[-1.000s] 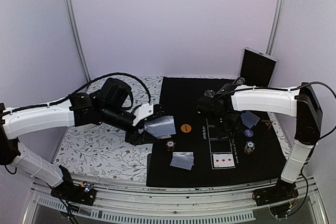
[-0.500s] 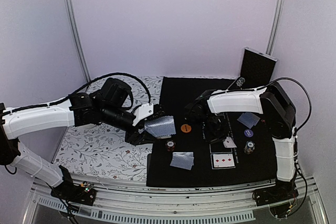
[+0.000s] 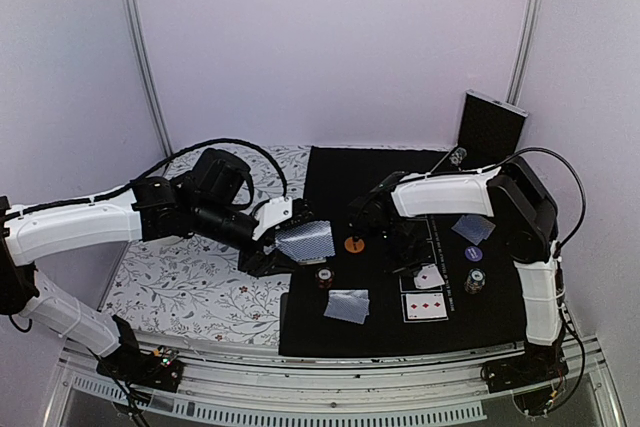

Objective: Distribute texas hold em gaming equipment
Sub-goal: Flop the poker card in the community card area.

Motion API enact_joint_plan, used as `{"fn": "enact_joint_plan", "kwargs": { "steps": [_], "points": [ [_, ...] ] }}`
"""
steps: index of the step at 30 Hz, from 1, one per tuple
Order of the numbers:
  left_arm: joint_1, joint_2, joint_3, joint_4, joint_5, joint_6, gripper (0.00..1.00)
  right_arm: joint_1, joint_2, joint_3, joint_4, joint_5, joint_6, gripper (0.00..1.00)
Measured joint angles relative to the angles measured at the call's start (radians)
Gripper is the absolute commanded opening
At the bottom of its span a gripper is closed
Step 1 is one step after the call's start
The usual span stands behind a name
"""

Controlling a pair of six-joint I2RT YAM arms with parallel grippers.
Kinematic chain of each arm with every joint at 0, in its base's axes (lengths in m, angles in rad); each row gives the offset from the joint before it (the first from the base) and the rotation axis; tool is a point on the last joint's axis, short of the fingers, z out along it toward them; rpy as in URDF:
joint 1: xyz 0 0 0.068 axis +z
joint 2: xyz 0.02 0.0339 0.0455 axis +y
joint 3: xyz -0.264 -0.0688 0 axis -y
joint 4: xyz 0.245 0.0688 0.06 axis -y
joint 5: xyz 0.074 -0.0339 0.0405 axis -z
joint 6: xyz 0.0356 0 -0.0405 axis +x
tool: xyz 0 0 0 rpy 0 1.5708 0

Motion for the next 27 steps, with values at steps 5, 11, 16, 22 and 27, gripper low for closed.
{"fn": "enact_joint_plan", "kwargs": {
  "steps": [5,11,16,22,27],
  "points": [
    [0.000,0.000,0.000,0.000,0.000,0.000,0.58,-0.016,0.001,0.000,0.035,-0.051,-0.002,0.09],
    [0.000,0.000,0.000,0.000,0.000,0.000,0.58,-0.049,0.001,-0.003,0.064,-0.097,-0.004,0.12],
    [0.000,0.000,0.000,0.000,-0.001,0.000,0.58,-0.064,-0.013,-0.020,0.083,-0.122,-0.005,0.21],
    [0.000,0.000,0.000,0.000,0.000,0.000,0.58,-0.076,-0.038,-0.048,0.108,-0.141,-0.018,0.36],
    [0.000,0.000,0.000,0.000,-0.001,0.000,0.58,-0.084,-0.078,-0.088,0.184,-0.201,-0.045,0.44]
  ]
}}
